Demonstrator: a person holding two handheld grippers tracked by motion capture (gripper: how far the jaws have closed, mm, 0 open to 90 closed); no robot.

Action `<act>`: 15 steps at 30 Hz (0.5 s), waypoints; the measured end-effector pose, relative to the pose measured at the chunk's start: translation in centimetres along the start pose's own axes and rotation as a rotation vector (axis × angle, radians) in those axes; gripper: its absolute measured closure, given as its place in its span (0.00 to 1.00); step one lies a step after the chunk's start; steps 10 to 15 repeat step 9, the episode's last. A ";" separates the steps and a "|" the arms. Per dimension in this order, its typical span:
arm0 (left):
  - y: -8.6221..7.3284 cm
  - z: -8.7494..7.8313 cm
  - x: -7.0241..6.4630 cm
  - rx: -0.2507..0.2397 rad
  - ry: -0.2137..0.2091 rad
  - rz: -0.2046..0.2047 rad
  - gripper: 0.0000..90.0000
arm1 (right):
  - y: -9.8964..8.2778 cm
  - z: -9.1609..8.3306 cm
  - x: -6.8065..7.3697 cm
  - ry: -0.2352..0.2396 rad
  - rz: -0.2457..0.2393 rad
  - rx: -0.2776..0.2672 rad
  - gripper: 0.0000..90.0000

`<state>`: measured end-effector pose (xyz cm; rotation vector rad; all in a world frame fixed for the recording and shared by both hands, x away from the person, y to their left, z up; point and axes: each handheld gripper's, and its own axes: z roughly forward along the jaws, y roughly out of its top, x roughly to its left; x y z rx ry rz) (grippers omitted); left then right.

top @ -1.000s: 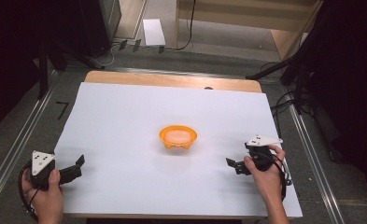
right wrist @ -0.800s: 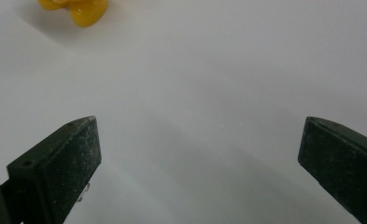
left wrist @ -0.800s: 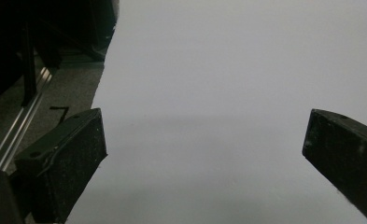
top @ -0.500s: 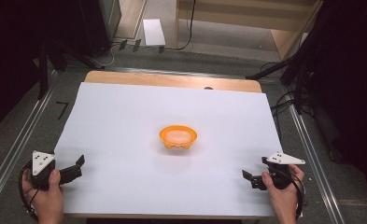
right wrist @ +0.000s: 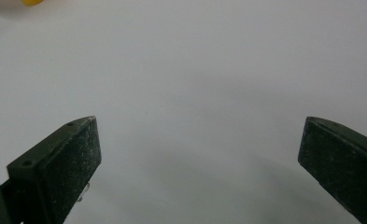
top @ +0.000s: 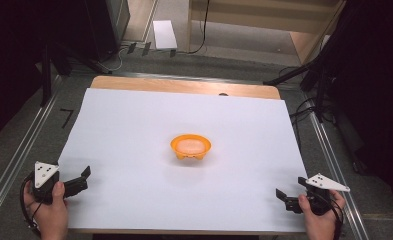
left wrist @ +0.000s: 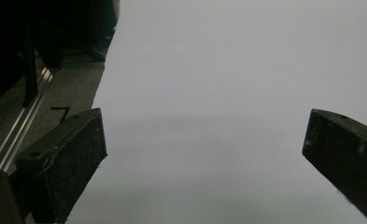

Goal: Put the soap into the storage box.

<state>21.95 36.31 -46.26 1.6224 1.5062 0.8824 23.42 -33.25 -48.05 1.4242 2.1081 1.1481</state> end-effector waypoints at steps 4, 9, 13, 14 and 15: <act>0.0 0.0 0.0 -0.001 0.000 0.000 0.00 | -0.8 -0.8 -0.9 -0.034 0.032 -0.031 0.00; 0.0 0.1 0.0 0.005 0.001 0.005 0.00 | -1.5 -1.2 -1.4 -0.038 0.055 -0.050 0.00; 0.0 0.1 0.0 0.005 0.001 0.005 0.00 | -1.5 -1.2 -1.4 -0.038 0.055 -0.050 0.00; 0.0 0.1 0.0 0.005 0.001 0.005 0.00 | -1.5 -1.2 -1.4 -0.038 0.055 -0.050 0.00; 0.0 0.1 0.0 0.005 0.001 0.005 0.00 | -1.5 -1.2 -1.4 -0.038 0.055 -0.050 0.00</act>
